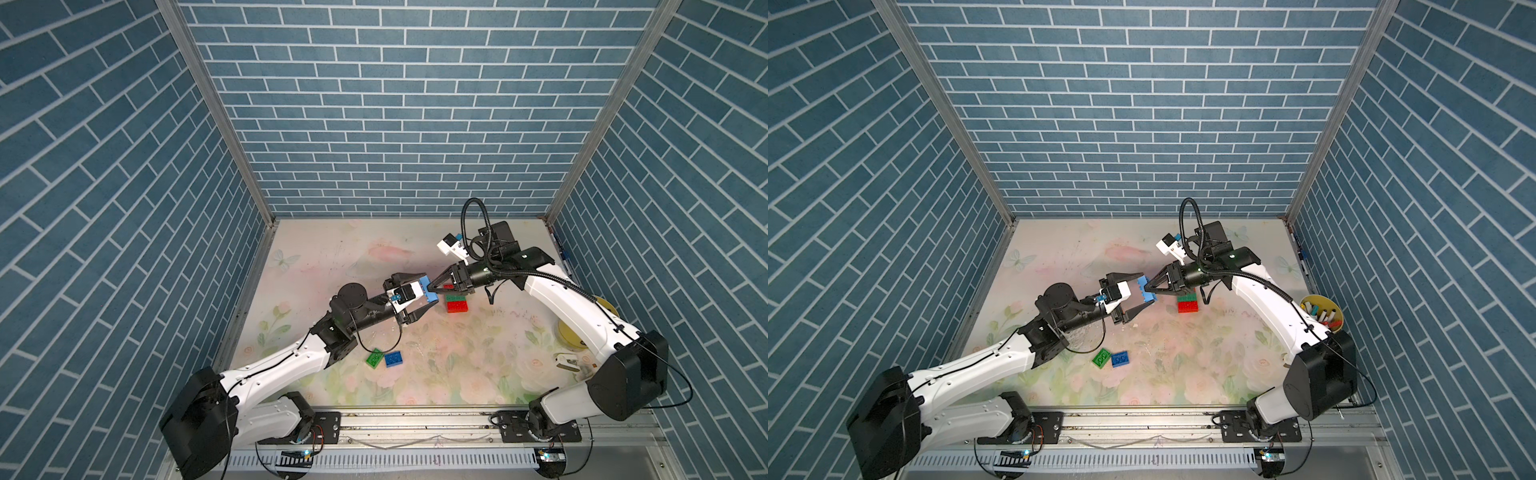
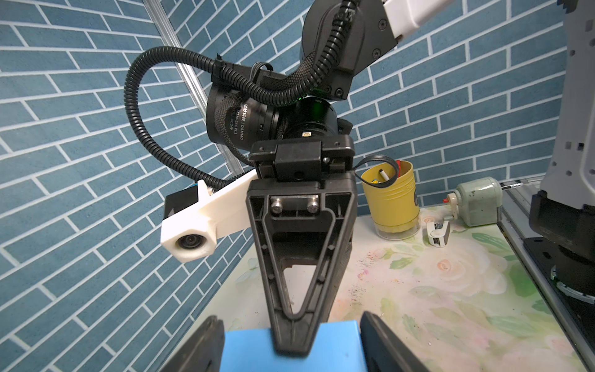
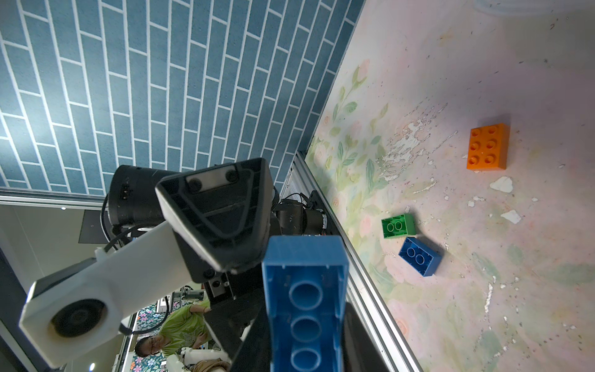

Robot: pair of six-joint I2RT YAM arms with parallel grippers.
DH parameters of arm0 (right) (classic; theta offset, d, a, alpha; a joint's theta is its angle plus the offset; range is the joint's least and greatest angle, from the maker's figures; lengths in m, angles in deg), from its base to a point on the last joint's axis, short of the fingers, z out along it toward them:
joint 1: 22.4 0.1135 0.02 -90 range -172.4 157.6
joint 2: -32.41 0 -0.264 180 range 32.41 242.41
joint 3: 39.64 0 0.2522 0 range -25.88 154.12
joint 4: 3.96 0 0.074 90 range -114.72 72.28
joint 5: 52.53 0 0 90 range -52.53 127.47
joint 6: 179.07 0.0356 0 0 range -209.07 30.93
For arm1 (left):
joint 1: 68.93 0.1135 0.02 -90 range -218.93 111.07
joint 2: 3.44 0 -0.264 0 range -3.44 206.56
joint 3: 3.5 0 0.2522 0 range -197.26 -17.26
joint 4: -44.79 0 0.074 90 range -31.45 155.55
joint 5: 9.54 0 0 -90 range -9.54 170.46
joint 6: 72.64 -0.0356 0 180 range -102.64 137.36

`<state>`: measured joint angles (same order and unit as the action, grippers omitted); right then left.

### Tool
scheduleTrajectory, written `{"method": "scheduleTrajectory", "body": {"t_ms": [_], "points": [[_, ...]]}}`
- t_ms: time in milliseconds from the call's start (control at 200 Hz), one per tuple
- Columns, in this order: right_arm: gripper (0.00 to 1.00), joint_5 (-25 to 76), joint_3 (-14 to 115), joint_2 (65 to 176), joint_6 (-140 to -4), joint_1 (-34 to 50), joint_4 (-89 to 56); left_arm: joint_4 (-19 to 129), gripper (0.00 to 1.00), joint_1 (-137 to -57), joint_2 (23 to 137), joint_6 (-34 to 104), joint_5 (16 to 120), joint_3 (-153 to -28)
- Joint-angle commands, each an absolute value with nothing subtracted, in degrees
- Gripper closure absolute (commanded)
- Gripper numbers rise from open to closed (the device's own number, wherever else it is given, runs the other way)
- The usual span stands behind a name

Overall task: Assemble a rectangle with lego
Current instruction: Pick up the lego brick from the center of the board.

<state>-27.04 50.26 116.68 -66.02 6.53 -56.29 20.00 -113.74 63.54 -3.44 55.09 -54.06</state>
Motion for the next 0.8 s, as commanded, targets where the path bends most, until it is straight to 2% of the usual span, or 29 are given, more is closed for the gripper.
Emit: {"method": "scheduleTrajectory", "body": {"t_ms": [0,135,290,365,460,585,640,700,795], "points": [[0.74,-28.5,52.0,116.9,-68.9,7.0,-56.4,18.4,0.26,-113.9,64.2,-1.9,55.0,-54.6],[0.74,-28.4,52.0,116.8,-69.0,6.9,-56.5,18.1,0.25,-113.8,64.8,-1.5,55.7,-54.0],[0.74,-28.4,51.8,116.8,-69.1,7.0,-56.5,17.1,0.29,-113.8,65.1,-1.2,56.5,-53.4],[0.74,-28.4,51.7,116.9,-69.2,7.0,-56.5,16.4,0.37,-113.8,65.1,-1.1,56.9,-53.2],[0.74,-28.2,51.4,116.9,-69.2,7.0,-56.5,16.2,0.54,-113.9,64.9,-1.1,57.6,-53.4],[0.73,-27.2,51.8,116.9,-69.1,7.0,-56.6,16.4,0.63,-113.8,64.8,-1.1,58.3,-53.3],[0.68,-26.5,52.2,116.9,-69.0,6.9,-56.7,17.6,0.67,-113.8,64.7,-1.3,58.7,-53.5],[0.57,-24.1,53.0,116.8,-69.0,6.6,-57.7,20.8,0.73,-113.9,64.6,-2.3,59.8,-54.3],[0.45,-19.0,53.9,115.4,-68.1,4.7,-58.8,28.0,0.77,-113.8,63.8,-4.1,62.4,-55.9]]}}
